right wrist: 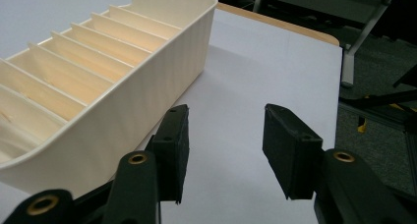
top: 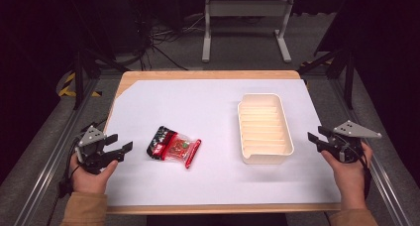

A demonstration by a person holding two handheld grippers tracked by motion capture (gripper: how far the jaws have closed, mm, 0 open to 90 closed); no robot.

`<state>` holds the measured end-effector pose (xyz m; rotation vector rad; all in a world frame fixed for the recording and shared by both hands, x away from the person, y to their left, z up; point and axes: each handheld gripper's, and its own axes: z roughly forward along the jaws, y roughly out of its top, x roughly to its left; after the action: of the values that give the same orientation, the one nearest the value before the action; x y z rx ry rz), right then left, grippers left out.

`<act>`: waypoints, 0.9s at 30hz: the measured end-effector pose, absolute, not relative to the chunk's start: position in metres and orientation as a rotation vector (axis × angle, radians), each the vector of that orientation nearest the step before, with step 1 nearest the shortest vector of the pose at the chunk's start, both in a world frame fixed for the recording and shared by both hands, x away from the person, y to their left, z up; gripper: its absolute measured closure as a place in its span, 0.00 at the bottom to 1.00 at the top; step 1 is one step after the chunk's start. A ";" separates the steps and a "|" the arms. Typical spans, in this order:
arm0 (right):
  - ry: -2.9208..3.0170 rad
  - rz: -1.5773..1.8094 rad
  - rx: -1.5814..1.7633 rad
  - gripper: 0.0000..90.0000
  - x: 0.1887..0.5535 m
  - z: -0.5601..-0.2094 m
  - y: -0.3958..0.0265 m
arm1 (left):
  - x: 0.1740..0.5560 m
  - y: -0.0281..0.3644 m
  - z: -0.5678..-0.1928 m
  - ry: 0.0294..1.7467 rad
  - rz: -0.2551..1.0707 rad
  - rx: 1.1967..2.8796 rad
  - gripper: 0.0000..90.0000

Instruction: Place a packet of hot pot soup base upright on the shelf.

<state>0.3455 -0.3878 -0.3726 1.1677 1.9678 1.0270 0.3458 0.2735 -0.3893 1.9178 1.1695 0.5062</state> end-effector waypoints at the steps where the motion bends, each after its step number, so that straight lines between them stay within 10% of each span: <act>1: 1.966 1.028 1.169 0.58 0.345 -0.372 -0.388 | 0.346 0.272 -0.389 1.170 0.506 1.919 0.41; 27: 1.976 1.052 1.150 0.59 0.340 -0.371 -0.385 | 0.370 0.225 -0.399 1.124 0.376 1.978 0.37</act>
<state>0.3401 -0.3852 -0.3708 1.1501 1.9763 1.0519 0.3696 0.2251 -0.3990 1.9779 1.1237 0.3755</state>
